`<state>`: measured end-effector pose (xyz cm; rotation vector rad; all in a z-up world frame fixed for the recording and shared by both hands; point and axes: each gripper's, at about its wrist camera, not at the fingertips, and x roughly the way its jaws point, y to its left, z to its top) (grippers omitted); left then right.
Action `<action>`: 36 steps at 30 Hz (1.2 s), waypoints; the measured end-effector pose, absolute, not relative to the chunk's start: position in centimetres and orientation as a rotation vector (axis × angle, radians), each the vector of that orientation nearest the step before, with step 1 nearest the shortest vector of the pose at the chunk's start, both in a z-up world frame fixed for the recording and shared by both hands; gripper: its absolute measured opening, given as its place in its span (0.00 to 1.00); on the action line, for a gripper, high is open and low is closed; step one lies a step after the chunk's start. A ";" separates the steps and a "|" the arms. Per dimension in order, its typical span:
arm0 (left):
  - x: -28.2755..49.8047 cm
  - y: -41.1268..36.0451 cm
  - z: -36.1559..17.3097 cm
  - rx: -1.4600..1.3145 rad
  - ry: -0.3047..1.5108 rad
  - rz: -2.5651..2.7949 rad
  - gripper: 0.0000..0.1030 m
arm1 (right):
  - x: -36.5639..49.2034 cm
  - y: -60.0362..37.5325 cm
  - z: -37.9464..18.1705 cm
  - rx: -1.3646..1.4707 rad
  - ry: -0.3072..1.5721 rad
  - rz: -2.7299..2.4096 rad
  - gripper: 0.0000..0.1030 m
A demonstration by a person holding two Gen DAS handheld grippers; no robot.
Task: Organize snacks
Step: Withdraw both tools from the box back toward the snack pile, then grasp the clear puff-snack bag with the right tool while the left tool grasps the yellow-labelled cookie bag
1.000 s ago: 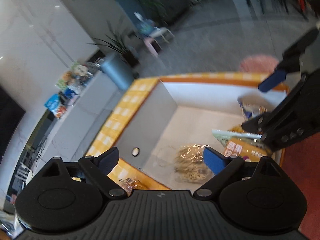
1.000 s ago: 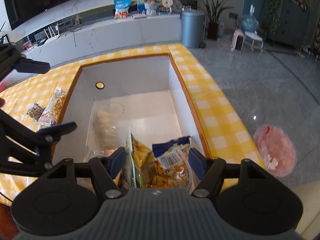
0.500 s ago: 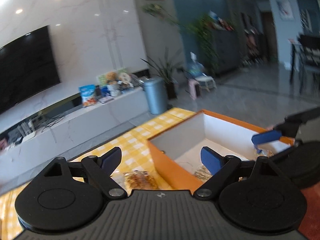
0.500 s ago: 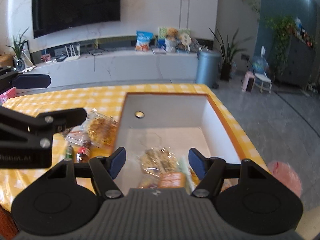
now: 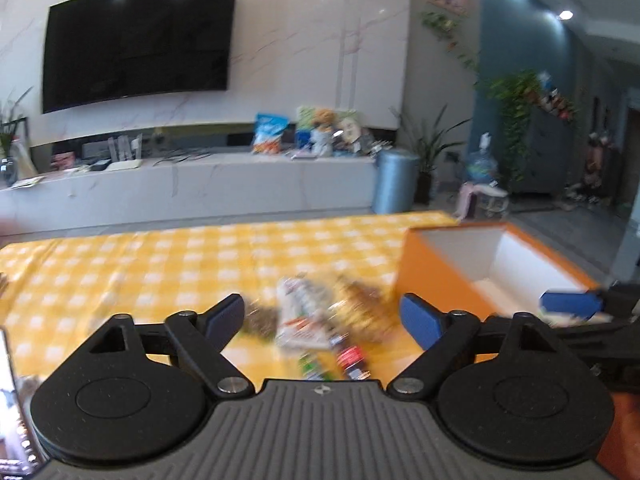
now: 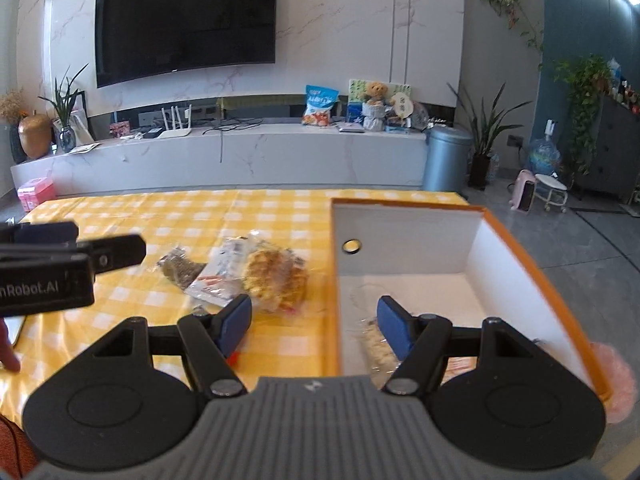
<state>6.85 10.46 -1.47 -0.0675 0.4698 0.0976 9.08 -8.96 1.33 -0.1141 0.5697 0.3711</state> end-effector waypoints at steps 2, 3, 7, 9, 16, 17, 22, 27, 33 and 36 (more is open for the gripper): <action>6.3 11.0 -2.1 -0.033 0.484 0.147 0.87 | 9.1 -7.9 0.9 -0.134 0.571 0.382 0.66; 6.0 11.3 -2.4 -0.034 0.486 0.164 0.87 | 9.1 -7.4 0.7 -0.146 0.572 0.387 0.66; 5.0 13.4 -3.0 -0.132 0.465 0.175 0.87 | 9.4 -5.6 0.1 -0.184 0.568 0.410 0.65; 5.1 14.2 -3.1 -0.142 0.468 0.176 0.86 | 9.7 -4.7 -0.2 -0.208 0.573 0.414 0.65; 7.3 14.9 -3.7 -0.125 0.545 0.125 0.83 | 12.0 -2.2 -1.3 -0.287 0.609 0.398 0.60; 7.7 14.9 -3.8 -0.120 0.560 0.122 0.83 | 12.4 -1.8 -1.5 -0.290 0.612 0.394 0.60; 9.6 15.6 -4.9 -0.112 0.630 0.115 0.73 | 14.5 0.1 -2.6 -0.285 0.636 0.392 0.60; 11.1 16.5 -5.9 -0.143 0.653 0.110 0.73 | 16.5 2.0 -3.9 -0.283 0.651 0.391 0.60; 12.9 17.1 -7.1 -0.129 0.689 0.117 0.73 | 19.4 4.0 -5.5 -0.280 0.682 0.397 0.70; 13.7 17.5 -7.3 -0.118 0.689 0.125 0.73 | 20.6 4.7 -6.2 -0.300 0.687 0.404 0.71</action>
